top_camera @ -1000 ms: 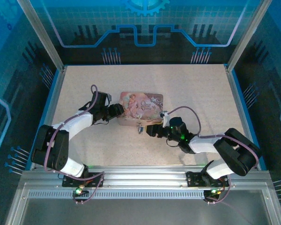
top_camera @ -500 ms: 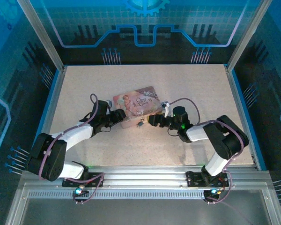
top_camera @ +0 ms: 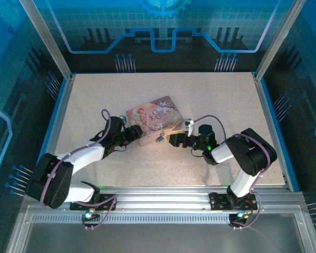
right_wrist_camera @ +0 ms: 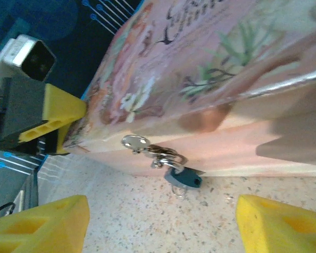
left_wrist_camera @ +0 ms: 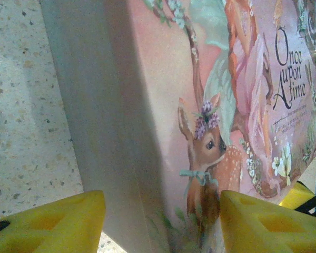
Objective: Unlock a padlock with a key
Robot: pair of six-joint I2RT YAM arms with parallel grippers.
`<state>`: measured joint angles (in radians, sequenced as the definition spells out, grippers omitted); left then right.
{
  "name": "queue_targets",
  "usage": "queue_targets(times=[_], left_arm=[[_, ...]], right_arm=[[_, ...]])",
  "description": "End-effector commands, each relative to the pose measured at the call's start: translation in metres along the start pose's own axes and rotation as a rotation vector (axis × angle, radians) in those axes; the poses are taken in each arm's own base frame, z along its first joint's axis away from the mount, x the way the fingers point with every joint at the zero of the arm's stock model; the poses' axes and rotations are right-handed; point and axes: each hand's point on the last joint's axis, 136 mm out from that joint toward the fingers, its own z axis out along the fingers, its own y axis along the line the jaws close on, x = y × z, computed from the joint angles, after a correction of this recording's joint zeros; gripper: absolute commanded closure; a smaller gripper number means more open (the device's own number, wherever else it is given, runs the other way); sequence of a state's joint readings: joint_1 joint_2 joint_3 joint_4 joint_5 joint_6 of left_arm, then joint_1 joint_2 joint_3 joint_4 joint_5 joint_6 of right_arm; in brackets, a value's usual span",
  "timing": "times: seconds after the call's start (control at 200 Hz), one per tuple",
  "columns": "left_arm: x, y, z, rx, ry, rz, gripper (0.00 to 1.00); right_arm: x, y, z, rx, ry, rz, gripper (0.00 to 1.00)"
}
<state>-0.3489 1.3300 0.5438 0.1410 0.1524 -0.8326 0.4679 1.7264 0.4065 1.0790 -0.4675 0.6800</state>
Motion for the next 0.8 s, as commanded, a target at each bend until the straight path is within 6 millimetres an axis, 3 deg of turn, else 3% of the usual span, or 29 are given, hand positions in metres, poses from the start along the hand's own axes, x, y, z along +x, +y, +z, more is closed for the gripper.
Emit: queue_targets(times=[0.0, 0.795], left_arm=[[0.031, 0.035, -0.002, -0.121, 0.089, -0.029, 0.41], [0.046, 0.014, -0.002, -0.076, 0.098, -0.024, 0.45]], right_arm=[[-0.002, 0.011, 0.002, -0.087, -0.014, -0.035, 0.26], [0.011, 0.003, 0.029, -0.142, 0.013, -0.098, 0.35]])
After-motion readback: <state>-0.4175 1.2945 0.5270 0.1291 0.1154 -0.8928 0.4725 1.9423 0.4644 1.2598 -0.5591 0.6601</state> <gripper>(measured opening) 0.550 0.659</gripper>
